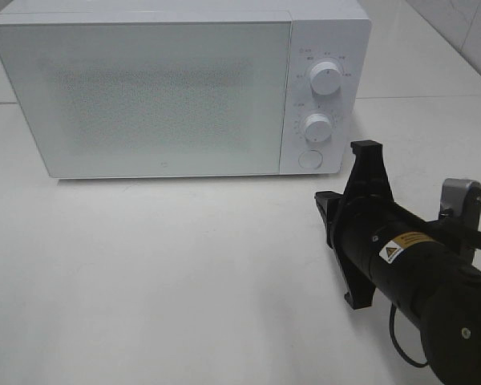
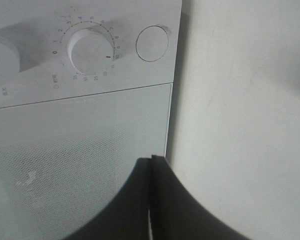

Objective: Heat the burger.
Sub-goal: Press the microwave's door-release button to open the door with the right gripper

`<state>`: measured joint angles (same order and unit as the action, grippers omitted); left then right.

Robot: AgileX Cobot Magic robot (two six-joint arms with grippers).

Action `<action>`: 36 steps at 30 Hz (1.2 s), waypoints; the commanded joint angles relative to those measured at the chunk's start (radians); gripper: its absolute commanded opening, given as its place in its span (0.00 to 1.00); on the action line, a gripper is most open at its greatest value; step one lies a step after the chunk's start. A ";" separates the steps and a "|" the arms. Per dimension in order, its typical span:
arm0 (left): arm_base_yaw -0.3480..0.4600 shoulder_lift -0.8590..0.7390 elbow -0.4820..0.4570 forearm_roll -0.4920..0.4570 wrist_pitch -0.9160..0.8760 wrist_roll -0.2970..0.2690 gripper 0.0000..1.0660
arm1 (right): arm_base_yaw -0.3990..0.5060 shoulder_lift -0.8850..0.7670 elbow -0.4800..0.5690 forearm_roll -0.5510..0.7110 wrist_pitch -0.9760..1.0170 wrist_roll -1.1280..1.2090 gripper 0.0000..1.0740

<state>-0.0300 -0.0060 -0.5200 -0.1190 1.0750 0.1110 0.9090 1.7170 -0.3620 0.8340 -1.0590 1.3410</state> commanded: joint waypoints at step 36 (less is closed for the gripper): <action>0.006 -0.005 0.002 -0.006 -0.003 -0.005 0.94 | -0.228 0.253 -0.251 -0.151 -0.016 0.039 0.00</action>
<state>-0.0300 -0.0060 -0.5200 -0.1190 1.0750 0.1110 0.6990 1.9500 -0.5840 0.7140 -1.0700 1.4000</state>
